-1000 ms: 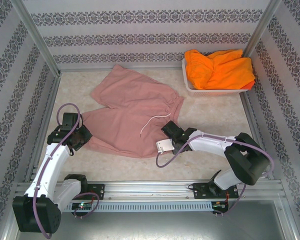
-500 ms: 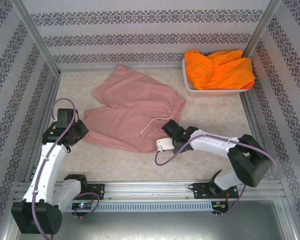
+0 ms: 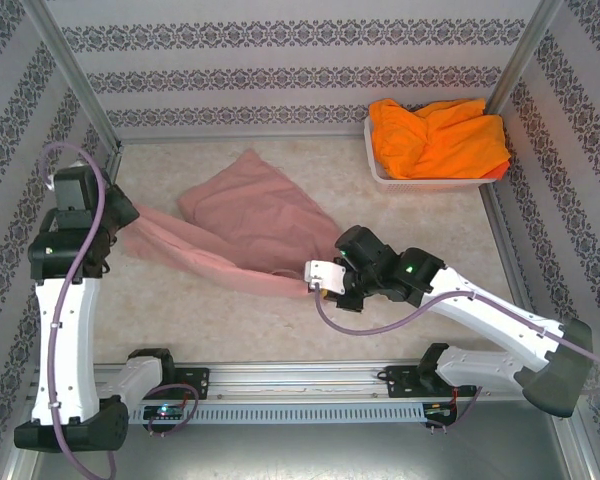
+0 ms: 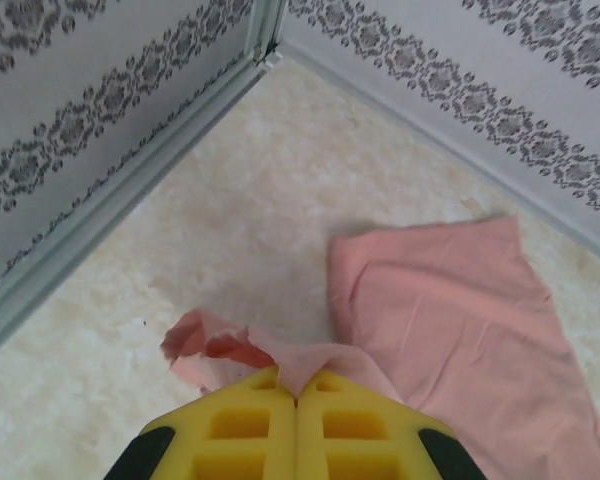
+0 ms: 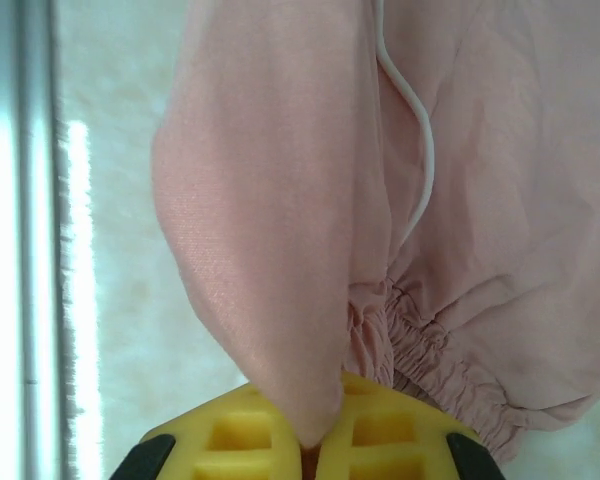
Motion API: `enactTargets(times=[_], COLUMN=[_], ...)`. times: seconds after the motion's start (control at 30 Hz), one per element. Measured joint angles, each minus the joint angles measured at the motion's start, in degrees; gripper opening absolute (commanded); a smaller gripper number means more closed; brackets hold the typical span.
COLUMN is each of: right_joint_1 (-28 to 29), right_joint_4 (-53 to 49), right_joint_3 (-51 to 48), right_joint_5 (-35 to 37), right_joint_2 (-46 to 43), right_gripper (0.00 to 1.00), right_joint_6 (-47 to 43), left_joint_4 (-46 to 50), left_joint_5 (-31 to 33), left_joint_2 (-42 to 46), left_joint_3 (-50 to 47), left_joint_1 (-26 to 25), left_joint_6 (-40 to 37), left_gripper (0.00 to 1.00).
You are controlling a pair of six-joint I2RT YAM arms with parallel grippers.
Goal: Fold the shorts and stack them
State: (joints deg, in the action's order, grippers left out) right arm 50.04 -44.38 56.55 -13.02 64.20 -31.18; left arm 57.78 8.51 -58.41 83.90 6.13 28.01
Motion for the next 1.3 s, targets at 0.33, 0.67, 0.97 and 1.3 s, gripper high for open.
enactTargets(times=[0.33,0.67,0.97,1.3], right_joint_1=[-2.32,-14.19,-20.72,-25.09], right_joint_4=[-2.97,-2.14,-1.25,1.55], right_joint_3=[0.11,0.09,0.07,-0.85], right_joint_5=[-10.51,-16.04,-18.4,-16.72], right_joint_2=[-0.11,2.56,8.85,14.45], right_gripper=[0.0,0.0,0.0,0.23], right_joint_6=[12.98,16.11,16.04,17.42], left_joint_4=[0.76,-1.44,-3.13,-2.25], left_joint_5=[-4.76,-8.92,-8.96,-9.68], left_joint_2=[-15.15,-33.53,-48.98,-68.08], left_joint_3=[14.21,24.17,35.78,53.46], left_joint_1=[-0.02,-2.19,-6.14,-9.22], left_joint_6=[-2.12,-2.12,-2.16,-2.1], left_gripper=[0.0,0.0,0.0,0.03])
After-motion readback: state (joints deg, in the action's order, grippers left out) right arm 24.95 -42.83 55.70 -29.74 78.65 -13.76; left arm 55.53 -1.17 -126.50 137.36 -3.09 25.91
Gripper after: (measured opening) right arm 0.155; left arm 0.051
